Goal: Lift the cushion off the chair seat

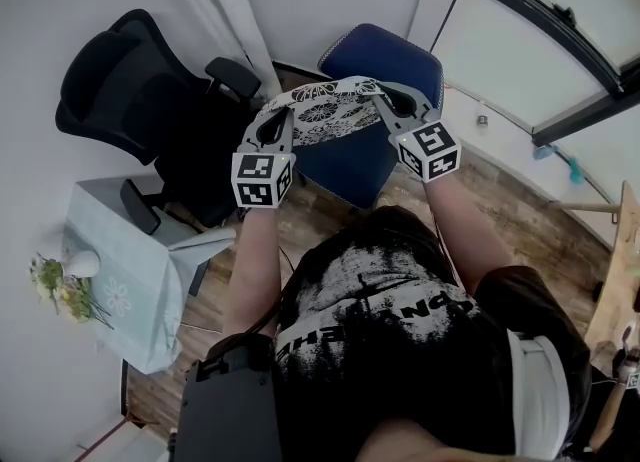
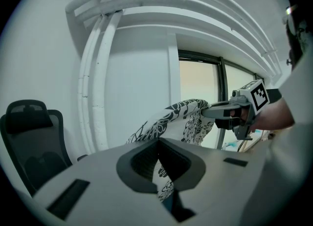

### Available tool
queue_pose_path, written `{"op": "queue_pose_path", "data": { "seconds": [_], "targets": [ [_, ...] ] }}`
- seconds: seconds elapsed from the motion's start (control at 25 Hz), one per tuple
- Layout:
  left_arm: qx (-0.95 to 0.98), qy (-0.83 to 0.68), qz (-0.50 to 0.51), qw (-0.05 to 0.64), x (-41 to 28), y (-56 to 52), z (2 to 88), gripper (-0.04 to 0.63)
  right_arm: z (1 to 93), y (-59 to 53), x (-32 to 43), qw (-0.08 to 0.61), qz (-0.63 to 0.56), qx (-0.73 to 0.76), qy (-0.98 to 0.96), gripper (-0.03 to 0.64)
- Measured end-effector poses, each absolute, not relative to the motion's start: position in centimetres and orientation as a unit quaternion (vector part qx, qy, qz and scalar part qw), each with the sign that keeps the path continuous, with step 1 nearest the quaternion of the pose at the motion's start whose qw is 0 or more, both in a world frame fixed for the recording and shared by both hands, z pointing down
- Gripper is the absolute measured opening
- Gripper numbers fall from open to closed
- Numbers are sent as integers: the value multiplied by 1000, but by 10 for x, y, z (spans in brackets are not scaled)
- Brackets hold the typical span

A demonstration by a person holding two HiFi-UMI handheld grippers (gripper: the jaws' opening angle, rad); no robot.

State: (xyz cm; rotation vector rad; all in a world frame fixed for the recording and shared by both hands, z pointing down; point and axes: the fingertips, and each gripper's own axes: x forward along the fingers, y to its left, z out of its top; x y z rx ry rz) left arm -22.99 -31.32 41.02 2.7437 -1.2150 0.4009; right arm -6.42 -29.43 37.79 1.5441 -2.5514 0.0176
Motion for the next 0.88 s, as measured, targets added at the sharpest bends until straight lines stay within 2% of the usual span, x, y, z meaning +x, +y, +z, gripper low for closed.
{"op": "queue_pose_path", "data": {
  "seconds": [0.88],
  "targets": [
    [904,-404,120,70,-237,-305,413,12,384,-283,-76,104,-1,503,-858,28]
  ]
}}
